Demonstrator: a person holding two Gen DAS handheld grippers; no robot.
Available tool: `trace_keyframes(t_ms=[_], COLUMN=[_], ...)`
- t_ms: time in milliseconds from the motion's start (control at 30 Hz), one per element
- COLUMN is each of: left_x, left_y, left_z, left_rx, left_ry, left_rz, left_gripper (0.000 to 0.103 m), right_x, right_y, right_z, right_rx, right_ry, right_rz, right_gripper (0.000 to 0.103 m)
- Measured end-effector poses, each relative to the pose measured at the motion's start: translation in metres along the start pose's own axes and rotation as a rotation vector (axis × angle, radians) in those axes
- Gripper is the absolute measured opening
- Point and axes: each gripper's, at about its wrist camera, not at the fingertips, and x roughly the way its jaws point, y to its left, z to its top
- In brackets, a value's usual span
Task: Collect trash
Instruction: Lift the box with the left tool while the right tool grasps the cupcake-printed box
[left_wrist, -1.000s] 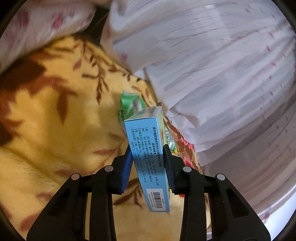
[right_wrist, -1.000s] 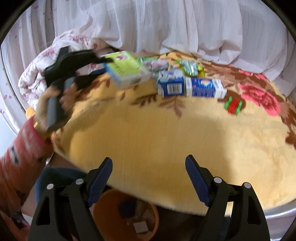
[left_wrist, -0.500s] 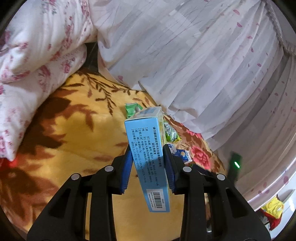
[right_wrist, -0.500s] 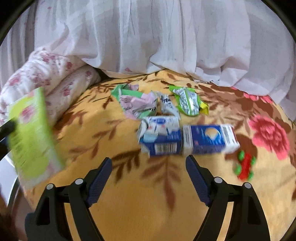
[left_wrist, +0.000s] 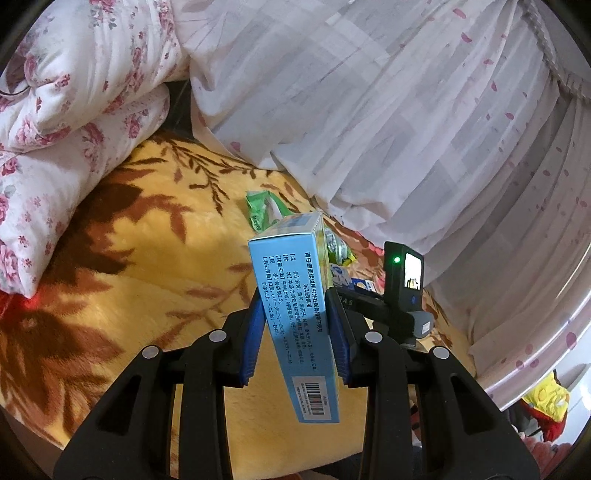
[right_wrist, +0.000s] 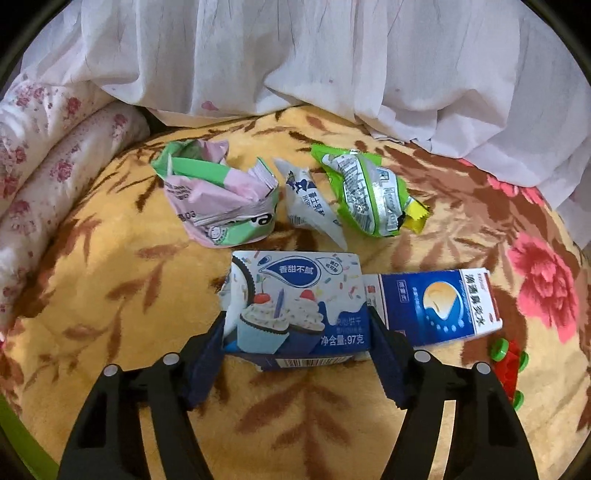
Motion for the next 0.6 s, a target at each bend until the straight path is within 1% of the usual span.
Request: trace_keyframes(t_ms=[133,300,433,600], left_x=[-0.002,-0.008,-0.015,-0.029], left_y=[-0.006,-0.019,-0.031,-0.049], left_z=[-0.004,-0.011,-0.02,-0.037], left_rx=[0.012,0.042,0.076,0.135], left_ry=[0.006,0.02,0.033,0.059], left_rz=[-0.005,-0.013,-0.02,-0.026], left_gripper=[0.032,0.032,0.032,0.032], right_x=[-0.026,-0.078,-0.129,-0.179], right_y=[-0.001,-0.003,-0.003,0.002], right_z=[-0.007,-0.024,-0.045,-0.083], right_rx=[0.007,0.001,-0.023,-0.068], right_ry=[-0.035,-0.092,-0.137,-0.156], right_rz=[0.033,0.091,0.135,0.189], right_gripper=[0.069,0.069,0.069,0.069])
